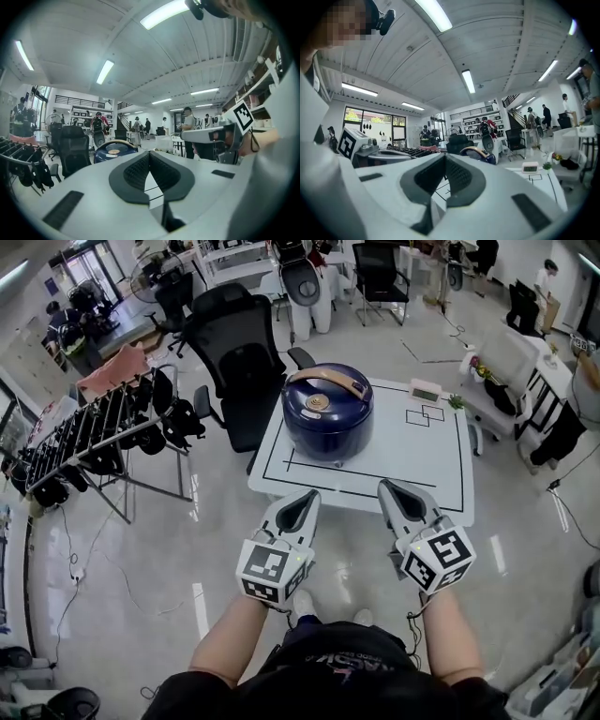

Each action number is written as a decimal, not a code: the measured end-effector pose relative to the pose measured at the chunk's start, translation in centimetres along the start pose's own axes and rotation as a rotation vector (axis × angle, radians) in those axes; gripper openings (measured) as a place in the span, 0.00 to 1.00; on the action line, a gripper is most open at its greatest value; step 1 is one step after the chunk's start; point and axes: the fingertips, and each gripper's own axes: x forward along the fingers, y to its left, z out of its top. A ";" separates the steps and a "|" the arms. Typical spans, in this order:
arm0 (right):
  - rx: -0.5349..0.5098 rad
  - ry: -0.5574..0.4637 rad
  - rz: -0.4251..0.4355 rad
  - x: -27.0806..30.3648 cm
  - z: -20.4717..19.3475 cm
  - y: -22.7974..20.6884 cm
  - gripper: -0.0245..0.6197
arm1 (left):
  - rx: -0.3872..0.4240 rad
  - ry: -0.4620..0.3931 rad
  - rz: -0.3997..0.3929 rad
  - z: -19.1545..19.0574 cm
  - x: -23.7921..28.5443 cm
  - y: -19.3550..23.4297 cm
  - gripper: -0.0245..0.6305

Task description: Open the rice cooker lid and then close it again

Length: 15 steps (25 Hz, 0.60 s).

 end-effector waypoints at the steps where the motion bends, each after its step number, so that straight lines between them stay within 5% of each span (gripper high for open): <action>1: 0.000 0.000 0.012 -0.6 0.0 -0.1 0.04 | 0.009 0.002 0.008 0.0 -0.1 -0.8 0.04; 15: 0.026 -0.019 0.117 -5.8 -1.1 0.4 0.04 | 0.033 0.023 0.102 -0.7 -3.2 -6.9 0.04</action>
